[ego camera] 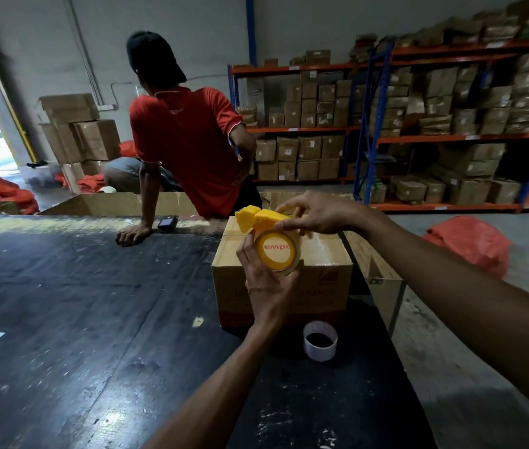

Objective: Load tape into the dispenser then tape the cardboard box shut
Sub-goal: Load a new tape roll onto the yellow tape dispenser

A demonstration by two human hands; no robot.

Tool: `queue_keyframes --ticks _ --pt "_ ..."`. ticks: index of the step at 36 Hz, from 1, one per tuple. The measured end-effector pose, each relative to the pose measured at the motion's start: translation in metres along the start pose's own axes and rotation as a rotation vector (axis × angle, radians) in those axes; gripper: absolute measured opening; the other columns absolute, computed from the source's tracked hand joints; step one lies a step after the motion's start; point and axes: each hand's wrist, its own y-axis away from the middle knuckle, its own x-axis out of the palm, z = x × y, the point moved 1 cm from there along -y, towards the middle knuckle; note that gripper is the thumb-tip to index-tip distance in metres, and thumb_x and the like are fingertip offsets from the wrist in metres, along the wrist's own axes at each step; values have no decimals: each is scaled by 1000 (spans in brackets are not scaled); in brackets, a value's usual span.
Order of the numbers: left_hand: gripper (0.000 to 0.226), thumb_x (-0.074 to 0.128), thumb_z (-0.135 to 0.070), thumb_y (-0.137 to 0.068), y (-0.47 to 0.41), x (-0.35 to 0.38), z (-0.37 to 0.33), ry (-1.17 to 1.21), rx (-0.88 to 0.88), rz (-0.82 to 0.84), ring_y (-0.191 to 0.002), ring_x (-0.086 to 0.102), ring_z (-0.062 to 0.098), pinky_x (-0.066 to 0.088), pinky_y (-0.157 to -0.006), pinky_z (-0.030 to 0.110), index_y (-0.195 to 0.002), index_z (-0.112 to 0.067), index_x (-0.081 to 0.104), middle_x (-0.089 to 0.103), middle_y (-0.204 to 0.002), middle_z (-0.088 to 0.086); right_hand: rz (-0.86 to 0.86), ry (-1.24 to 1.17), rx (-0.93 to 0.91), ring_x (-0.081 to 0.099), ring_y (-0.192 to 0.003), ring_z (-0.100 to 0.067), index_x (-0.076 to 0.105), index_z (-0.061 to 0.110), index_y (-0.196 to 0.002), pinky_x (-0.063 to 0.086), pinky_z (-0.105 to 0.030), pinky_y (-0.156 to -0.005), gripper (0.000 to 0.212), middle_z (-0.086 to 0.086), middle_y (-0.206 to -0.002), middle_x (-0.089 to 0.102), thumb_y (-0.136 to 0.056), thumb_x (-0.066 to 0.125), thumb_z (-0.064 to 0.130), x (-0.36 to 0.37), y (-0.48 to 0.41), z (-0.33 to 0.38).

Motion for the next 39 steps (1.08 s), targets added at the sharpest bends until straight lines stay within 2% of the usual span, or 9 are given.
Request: queue_keyframes --ticks 3,7,12,15,18,22,28,34,39 --pt "102 90 -36 -73 -4 3 -5 -18 8 18 -130 33 2 44 -104 34 -153 -13 31 36 -151 8 109 43 50 53 -94 -4 42 23 -151 38 -18 -64 65 7 -125 56 -95 66 45 3 3 -2" --pt "104 89 -39 -73 4 9 -12 -18 9 31 -133 41 11 53 -103 51 -154 -18 28 35 -150 4 153 48 108 57 -107 -14 42 20 -143 52 -29 -81 71 3 -124 55 -87 77 45 6 0 -8" --pt "112 87 -47 -74 9 18 -19 45 -6 75 -138 40 13 50 -104 42 -158 -18 19 30 -154 2 8 53 79 65 -96 -20 42 19 -124 61 -43 -84 43 -6 -110 60 -92 70 17 21 -5 -14" --pt "111 89 -34 -77 8 17 -6 90 95 185 -141 34 2 44 -113 23 -160 -14 19 31 -156 2 5 53 81 66 -94 -21 46 18 -121 61 -45 -83 33 -6 -106 61 -94 65 13 15 -5 -22" --pt "95 81 -27 -85 4 6 13 88 223 346 -145 46 15 51 -113 37 -161 -15 24 33 -160 2 49 58 85 66 -94 -20 51 19 -117 60 -36 -74 29 -7 -109 61 -94 65 8 2 -5 -29" --pt "60 59 -19 -97 -13 -12 24 29 426 382 -128 64 13 59 -100 35 -153 -10 40 46 -156 6 160 -43 91 69 -103 -25 52 10 -128 62 -38 -82 35 -11 -116 61 -95 62 0 -9 -3 -32" --pt "43 80 -7 -87 -41 -30 22 21 556 440 -115 71 8 62 -91 29 -127 -2 65 69 -128 9 252 -110 105 72 -102 -24 56 11 -130 62 -33 -79 35 -13 -117 66 -96 62 3 -7 -1 -32" --pt "24 78 -10 -89 -56 -42 15 -21 663 509 -102 76 15 63 -84 32 -112 -2 75 77 -111 9 286 -140 131 73 -98 -21 56 13 -132 61 -27 -71 37 -13 -116 68 -97 62 6 -5 -1 -32" --pt "19 75 -3 -91 -56 -44 13 13 647 510 -100 76 13 62 -87 24 -110 -2 76 79 -108 8 281 -153 120 72 -102 -26 60 9 -128 61 -27 -72 33 -14 -116 68 -95 63 5 -7 -4 -31"
